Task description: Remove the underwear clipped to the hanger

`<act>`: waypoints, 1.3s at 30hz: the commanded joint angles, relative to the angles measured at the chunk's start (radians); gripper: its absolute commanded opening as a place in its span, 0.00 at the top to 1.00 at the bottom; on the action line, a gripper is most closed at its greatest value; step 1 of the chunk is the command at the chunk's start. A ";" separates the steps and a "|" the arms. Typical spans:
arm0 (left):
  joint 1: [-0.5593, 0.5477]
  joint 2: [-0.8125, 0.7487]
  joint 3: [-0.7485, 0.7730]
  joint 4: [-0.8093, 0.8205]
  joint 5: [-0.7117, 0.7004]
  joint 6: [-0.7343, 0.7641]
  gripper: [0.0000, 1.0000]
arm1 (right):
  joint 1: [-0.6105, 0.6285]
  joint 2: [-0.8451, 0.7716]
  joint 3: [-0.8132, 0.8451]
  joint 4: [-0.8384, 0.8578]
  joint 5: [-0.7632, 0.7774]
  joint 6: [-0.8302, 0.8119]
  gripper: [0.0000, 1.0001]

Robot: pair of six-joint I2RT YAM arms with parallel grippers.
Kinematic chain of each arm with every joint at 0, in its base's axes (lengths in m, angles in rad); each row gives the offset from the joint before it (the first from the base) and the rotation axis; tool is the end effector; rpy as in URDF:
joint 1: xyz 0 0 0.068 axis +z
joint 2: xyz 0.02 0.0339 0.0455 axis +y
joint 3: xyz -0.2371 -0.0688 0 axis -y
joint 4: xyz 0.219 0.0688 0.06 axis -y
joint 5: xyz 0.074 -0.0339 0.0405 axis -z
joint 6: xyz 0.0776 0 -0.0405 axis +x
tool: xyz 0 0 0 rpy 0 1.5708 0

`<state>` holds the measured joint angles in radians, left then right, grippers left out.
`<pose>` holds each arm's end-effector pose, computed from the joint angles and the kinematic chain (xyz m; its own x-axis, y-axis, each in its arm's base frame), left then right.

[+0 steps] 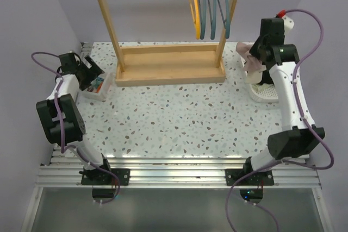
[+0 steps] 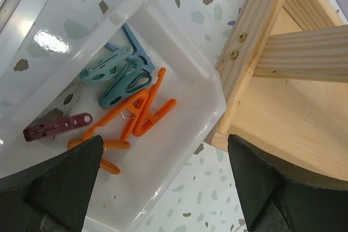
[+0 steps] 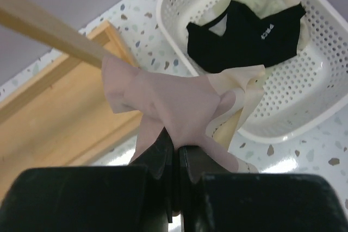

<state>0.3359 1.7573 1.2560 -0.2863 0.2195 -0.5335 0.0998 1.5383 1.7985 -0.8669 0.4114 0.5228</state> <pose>0.3742 0.1128 0.1877 -0.4862 -0.6955 -0.5290 -0.4924 0.7182 -0.4917 0.3292 0.0018 0.3821 -0.3739 0.4225 -0.8256 0.4874 0.8469 0.2127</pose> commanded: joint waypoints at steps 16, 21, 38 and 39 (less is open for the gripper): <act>-0.028 -0.344 -0.061 -0.056 0.184 0.046 0.00 | -0.157 0.435 0.515 0.032 0.076 -0.084 0.02; -0.028 -0.381 -0.032 -0.033 0.270 0.000 0.00 | -0.155 0.313 0.455 0.063 -0.072 -0.145 0.02; -0.123 -0.541 -0.098 0.318 0.669 -0.273 0.00 | -0.138 -0.529 -0.268 0.092 -0.904 -0.090 0.02; -0.132 -0.541 -0.087 0.312 0.676 -0.273 0.00 | -0.134 -0.573 -0.271 0.083 -0.922 -0.090 0.02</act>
<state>0.2306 1.2480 1.1500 -0.0929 0.8001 -0.7490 -0.0467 1.0393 1.5410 -0.7811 -0.3893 0.4122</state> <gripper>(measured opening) 0.997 0.983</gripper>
